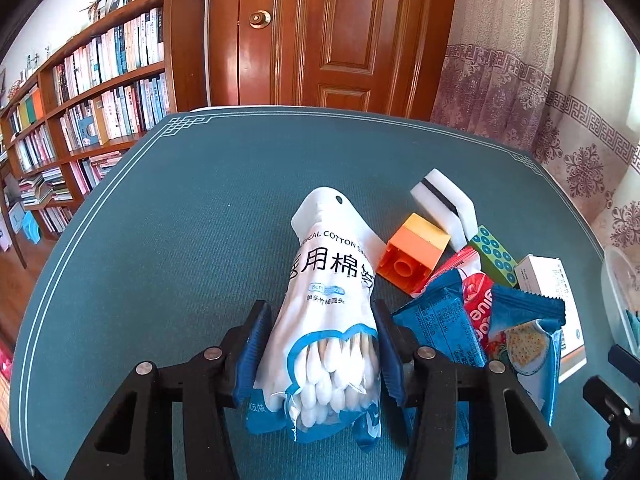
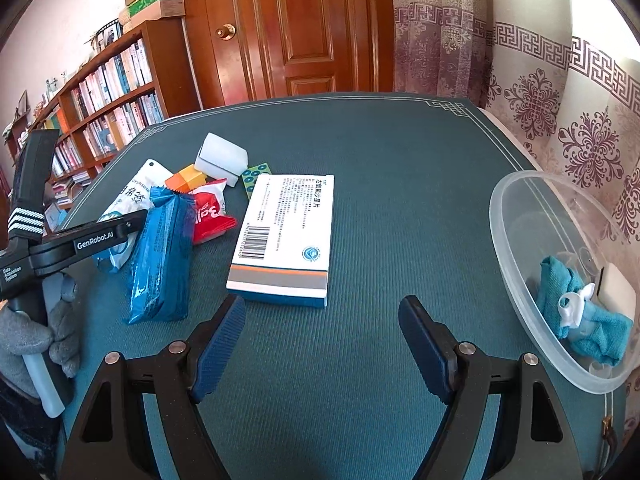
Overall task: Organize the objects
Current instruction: 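Grasp the cotton-swab bag with the left tool while the right tool grasps the white medicine box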
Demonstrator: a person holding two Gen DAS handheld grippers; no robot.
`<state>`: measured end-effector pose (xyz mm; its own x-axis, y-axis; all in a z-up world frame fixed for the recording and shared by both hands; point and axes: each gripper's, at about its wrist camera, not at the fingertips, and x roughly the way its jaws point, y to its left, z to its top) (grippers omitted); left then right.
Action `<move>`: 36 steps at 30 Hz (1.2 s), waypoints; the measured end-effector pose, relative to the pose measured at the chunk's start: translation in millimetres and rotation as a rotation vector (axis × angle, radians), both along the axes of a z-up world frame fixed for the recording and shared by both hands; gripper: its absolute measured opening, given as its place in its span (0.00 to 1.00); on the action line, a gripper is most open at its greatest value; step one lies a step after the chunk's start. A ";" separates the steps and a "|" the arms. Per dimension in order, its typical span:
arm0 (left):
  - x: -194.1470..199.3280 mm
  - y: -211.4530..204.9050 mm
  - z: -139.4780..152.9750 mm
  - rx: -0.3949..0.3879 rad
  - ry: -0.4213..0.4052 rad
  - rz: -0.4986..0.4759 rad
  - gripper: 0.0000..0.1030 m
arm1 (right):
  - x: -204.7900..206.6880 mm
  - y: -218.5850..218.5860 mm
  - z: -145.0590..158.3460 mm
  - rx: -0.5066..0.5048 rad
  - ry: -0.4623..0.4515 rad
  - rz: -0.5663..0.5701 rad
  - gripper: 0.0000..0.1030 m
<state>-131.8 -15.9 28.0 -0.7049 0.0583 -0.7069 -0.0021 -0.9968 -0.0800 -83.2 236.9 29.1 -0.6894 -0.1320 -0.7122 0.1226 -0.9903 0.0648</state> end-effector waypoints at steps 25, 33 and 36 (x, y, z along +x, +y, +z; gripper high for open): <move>-8.0 -14.5 -14.1 -0.020 -0.054 0.091 0.70 | -64.1 -34.4 -15.7 0.033 -0.047 0.056 0.81; -3.9 -14.2 -10.9 0.001 -0.037 0.054 0.52 | -61.9 -31.7 -19.7 0.040 -0.061 0.038 0.67; -0.6 -18.0 -4.6 0.027 -0.015 0.058 0.52 | -55.9 -31.3 -18.2 0.040 -0.054 0.041 0.65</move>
